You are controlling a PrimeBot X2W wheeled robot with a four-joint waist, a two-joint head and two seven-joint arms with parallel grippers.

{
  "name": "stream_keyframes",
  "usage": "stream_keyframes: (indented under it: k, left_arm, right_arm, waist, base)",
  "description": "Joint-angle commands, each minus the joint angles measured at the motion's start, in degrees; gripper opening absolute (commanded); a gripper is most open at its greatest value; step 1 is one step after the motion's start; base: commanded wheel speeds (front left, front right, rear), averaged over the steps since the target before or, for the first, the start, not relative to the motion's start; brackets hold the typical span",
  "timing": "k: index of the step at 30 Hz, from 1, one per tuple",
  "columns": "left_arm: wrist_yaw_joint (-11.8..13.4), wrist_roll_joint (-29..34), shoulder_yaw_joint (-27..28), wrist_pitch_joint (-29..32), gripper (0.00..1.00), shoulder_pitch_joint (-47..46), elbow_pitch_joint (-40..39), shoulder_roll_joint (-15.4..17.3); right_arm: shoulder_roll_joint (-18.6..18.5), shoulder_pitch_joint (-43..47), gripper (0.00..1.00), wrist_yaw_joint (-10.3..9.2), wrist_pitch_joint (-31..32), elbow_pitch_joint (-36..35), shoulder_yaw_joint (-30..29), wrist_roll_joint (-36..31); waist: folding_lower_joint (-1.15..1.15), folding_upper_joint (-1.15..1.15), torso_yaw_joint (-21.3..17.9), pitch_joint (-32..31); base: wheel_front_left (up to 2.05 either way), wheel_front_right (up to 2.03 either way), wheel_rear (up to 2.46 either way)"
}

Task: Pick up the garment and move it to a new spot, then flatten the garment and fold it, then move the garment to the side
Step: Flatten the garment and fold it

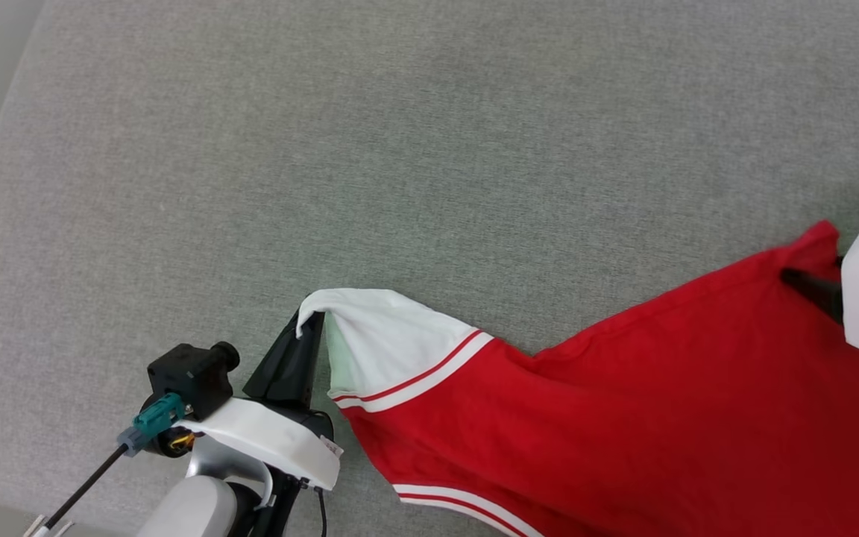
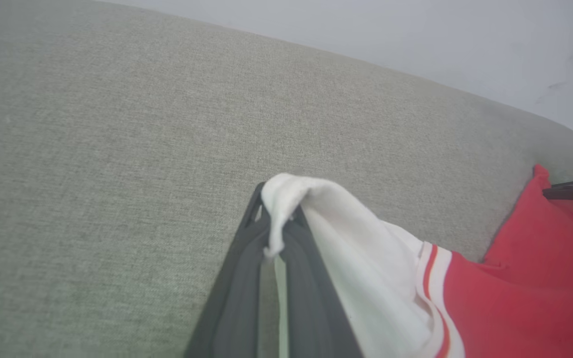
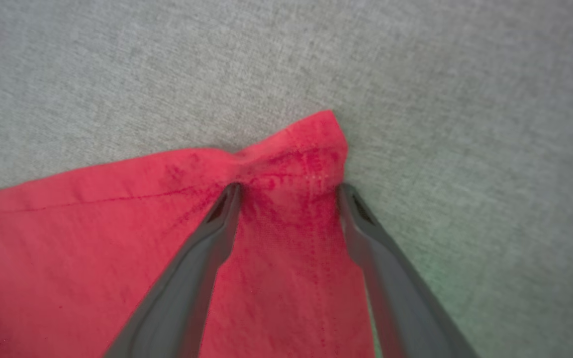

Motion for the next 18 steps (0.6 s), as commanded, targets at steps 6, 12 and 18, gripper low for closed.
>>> stream_keyframes:
  k: [6, 12, 18]
  left_arm:
    - [-0.5, -0.5, -0.3, -0.9, 0.0, -0.9, 1.9, -0.8]
    - [0.1, 0.7, -0.9, 0.7, 0.0, -1.7, 3.2, 0.5]
    - [0.3, 0.8, 1.0, 2.0, 0.0, -5.0, 4.2, 3.1]
  right_arm:
    - [2.0, 4.9, 0.0, -0.06, 3.8, 4.7, 2.2, 0.3]
    - [1.7, 1.5, 0.0, -0.05, -0.9, 2.6, 1.5, -0.8]
    - [2.5, -1.5, 0.0, -0.06, -9.0, 3.3, 1.6, -4.6]
  waist:
    - [0.0, 0.0, 0.6, -1.0]
    - [0.0, 0.0, -0.1, -3.5]
    - [0.0, 0.0, -3.0, -8.6]
  base:
    - [0.0, 0.0, 0.0]
    - [0.0, 0.0, 0.0]
    - [0.0, 0.0, 0.0]
